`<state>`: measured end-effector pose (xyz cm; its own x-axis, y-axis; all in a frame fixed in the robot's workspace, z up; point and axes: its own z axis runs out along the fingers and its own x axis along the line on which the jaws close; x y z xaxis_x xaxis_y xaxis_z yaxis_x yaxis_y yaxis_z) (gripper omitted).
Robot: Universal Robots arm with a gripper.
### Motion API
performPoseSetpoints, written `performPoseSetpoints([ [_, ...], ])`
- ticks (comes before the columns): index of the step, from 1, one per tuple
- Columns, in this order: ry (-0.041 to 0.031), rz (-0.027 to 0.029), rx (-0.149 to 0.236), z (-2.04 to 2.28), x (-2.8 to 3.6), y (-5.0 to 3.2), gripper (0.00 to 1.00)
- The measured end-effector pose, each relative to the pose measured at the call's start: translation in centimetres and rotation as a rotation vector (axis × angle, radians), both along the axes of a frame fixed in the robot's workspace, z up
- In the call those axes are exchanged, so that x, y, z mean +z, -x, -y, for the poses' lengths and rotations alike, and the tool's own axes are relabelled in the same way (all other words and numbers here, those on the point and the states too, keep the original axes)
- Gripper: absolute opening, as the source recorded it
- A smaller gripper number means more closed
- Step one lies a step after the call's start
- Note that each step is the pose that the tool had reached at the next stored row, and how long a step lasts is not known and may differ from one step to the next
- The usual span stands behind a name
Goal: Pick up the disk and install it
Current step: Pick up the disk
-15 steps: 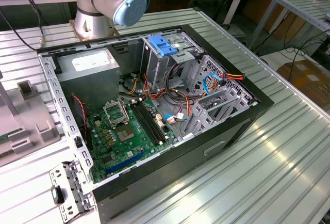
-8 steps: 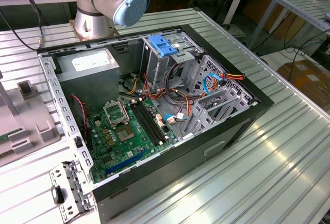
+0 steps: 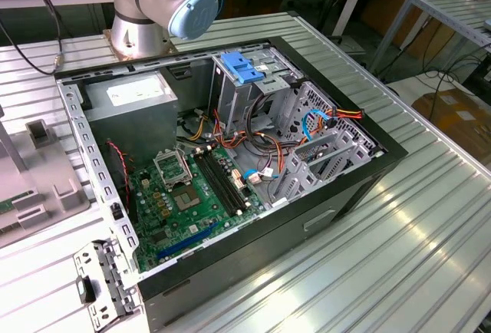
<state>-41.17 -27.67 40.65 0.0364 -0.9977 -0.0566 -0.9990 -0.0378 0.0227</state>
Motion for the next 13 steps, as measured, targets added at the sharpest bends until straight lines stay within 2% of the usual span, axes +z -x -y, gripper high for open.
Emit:
performPoseSetpoints([
  [13, 0.0000, -0.0001, 0.000, 0.00, 0.99, 0.00, 0.37],
])
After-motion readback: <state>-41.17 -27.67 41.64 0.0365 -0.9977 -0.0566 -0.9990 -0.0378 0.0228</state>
